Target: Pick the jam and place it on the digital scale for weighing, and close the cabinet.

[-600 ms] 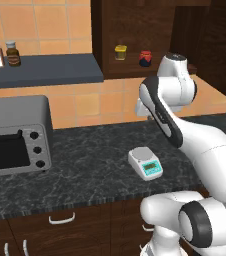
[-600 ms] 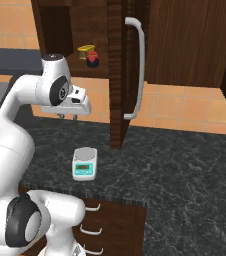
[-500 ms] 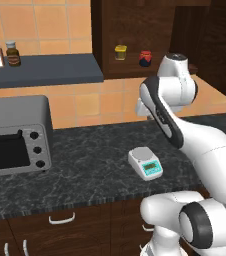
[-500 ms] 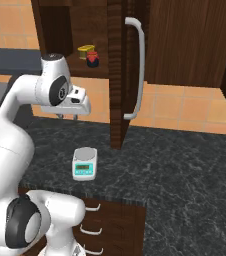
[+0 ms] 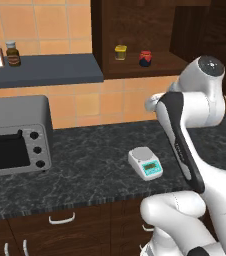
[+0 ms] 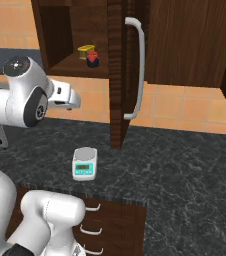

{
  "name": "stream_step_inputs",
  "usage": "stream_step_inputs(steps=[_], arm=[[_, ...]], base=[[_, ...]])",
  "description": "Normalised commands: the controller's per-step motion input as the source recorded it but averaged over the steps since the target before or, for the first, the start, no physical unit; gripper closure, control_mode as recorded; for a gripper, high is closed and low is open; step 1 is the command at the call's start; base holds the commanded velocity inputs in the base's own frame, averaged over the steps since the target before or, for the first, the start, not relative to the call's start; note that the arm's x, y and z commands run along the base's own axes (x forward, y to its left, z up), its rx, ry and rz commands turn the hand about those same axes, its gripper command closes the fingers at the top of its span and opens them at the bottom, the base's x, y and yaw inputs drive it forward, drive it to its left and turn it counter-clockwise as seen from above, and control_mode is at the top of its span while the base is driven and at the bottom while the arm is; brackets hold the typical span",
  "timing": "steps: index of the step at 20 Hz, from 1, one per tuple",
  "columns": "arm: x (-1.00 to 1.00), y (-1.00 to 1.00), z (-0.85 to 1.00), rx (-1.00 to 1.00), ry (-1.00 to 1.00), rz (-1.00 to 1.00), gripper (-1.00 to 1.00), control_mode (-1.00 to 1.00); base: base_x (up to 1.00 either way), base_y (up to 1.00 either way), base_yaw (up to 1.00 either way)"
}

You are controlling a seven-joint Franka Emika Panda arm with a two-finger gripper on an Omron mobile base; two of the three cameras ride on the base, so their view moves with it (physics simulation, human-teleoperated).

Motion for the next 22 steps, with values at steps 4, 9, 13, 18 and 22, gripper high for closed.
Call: stream_step_inputs(steps=[4, 9, 13, 18, 22], arm=[[-0.02, 0.00, 0.80, 0.00, -0.35, 0.00, -1.00, -1.00], [0.02, 0.00, 0.81, 0.00, -0.19, 0.00, -1.00, -1.00], [0.12, -0.10, 0.60, 0.02, -0.06, 0.00, -1.00, -1.00], [0.29, -0.22, 0.24, 0.05, 0.01, -0.01, -1.00, -1.00], [0.41, -0.25, 0.00, 0.05, 0.01, 0.00, -1.00, -1.00]], base=[[0.00, 0.00, 0.00], [0.00, 0.00, 0.00], [0.00, 0.00, 0.00], [0.00, 0.00, 0.00], [0.00, 0.00, 0.00]])
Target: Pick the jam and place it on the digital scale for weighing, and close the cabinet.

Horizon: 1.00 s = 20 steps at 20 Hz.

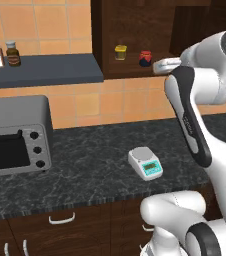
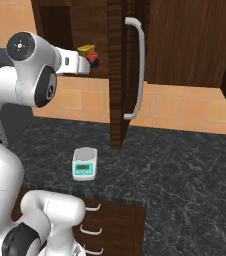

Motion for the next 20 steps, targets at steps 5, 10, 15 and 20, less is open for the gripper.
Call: stream_step_inputs(steps=[5, 10, 15, 20], arm=[[0.50, -0.06, 0.00, 0.01, 0.12, 0.00, -1.00, -1.00], [0.46, 0.00, 0.00, 0.00, 0.09, 0.00, -1.00, -1.00], [0.65, 0.00, -0.01, 0.00, 0.00, 0.00, -1.00, -1.00], [0.69, 0.00, 0.00, 0.00, 0.00, 0.00, -1.00, -1.00]], base=[[0.00, 0.00, 0.00], [0.00, 0.00, 0.00], [0.00, 0.00, 0.00], [0.00, 0.00, 0.00]])
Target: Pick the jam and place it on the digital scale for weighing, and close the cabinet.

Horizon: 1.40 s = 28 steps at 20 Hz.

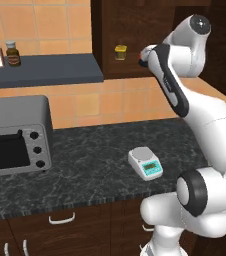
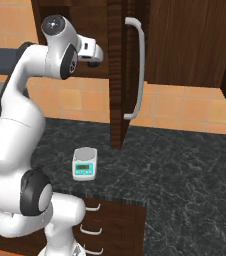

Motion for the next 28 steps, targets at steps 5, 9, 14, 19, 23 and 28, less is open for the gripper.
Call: stream_step_inputs(steps=[5, 9, 14, 19, 23, 28], arm=[[0.67, 0.01, -0.08, 0.00, 0.00, 0.00, -1.00, -1.00], [0.52, 0.04, -0.18, 0.00, 0.00, 0.00, -1.00, -1.00], [0.49, 0.00, -0.11, 0.00, 0.00, 0.00, -1.00, -1.00], [0.45, 0.00, -0.05, 0.00, 0.00, 0.00, -1.00, -1.00], [0.37, 0.00, -0.07, 0.00, 0.00, 0.00, -1.00, -1.00], [0.29, 0.00, -0.17, 0.00, -0.01, 0.00, 1.00, -1.00]], base=[[0.00, 0.00, 0.00], [0.00, 0.00, 0.00], [0.00, 0.00, 0.00], [0.00, 0.00, 0.00], [0.00, 0.00, 0.00], [0.00, 0.00, 0.00]])
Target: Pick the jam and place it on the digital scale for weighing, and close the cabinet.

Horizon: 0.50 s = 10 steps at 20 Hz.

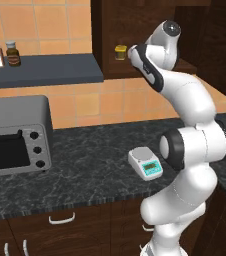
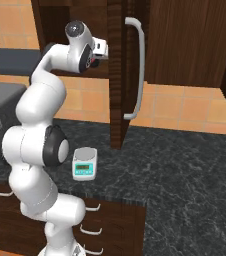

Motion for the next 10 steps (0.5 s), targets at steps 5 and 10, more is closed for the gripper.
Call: stream_step_inputs(steps=[5, 10], arm=[[0.07, 0.02, -0.18, 0.00, -0.01, 0.00, 1.00, -1.00], [-0.41, 0.07, -0.06, 0.00, -0.11, 0.00, 1.00, -1.00]], base=[[0.00, 0.00, 0.00], [0.00, 0.00, 0.00]])
